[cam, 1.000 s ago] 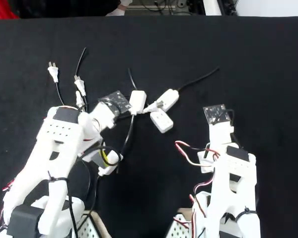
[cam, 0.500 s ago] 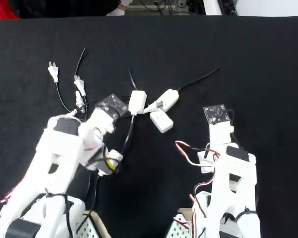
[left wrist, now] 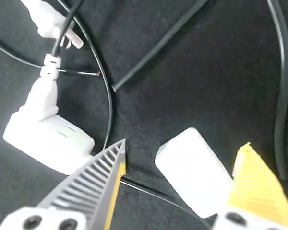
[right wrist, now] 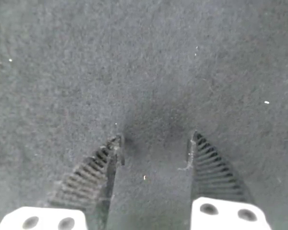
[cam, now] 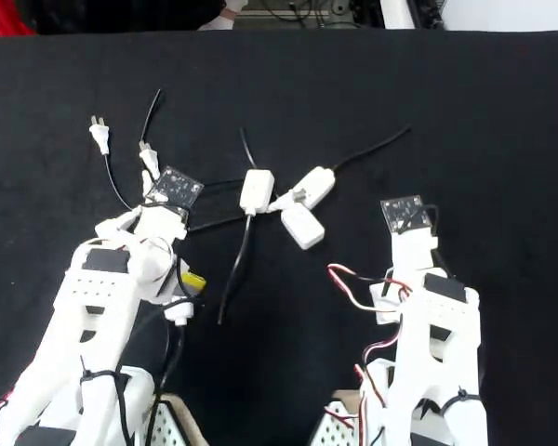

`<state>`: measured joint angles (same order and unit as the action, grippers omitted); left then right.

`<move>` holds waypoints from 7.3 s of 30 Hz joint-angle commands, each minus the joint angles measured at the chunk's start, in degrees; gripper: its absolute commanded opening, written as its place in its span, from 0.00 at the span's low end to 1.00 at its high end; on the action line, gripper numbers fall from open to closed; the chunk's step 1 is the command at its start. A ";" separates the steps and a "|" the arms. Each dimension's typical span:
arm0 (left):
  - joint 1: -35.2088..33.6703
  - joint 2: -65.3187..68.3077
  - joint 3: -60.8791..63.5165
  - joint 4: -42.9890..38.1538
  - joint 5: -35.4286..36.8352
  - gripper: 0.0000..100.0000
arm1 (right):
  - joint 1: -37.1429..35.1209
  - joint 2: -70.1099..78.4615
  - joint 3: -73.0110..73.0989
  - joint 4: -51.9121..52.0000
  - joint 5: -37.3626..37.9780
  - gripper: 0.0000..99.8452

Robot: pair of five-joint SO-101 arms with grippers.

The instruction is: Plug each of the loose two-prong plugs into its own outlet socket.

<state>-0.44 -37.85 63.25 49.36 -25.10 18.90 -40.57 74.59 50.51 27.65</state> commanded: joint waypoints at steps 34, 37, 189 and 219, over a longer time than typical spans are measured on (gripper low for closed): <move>2.07 40.00 -27.03 14.86 29.36 0.26 | 0.70 -0.13 -0.04 -0.62 0.35 0.22; 2.07 40.18 -26.59 15.65 28.84 0.26 | 0.70 -0.13 -0.04 -0.62 0.44 0.22; 29.23 7.56 -11.03 22.51 -28.75 0.24 | 0.79 -0.13 0.04 -1.41 0.44 0.22; -7.78 -53.80 4.09 30.07 -4.48 0.23 | -2.64 -0.13 -12.62 13.80 0.44 0.21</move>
<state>-3.08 -83.56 62.20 82.51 -30.20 18.73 -40.57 68.79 59.47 27.65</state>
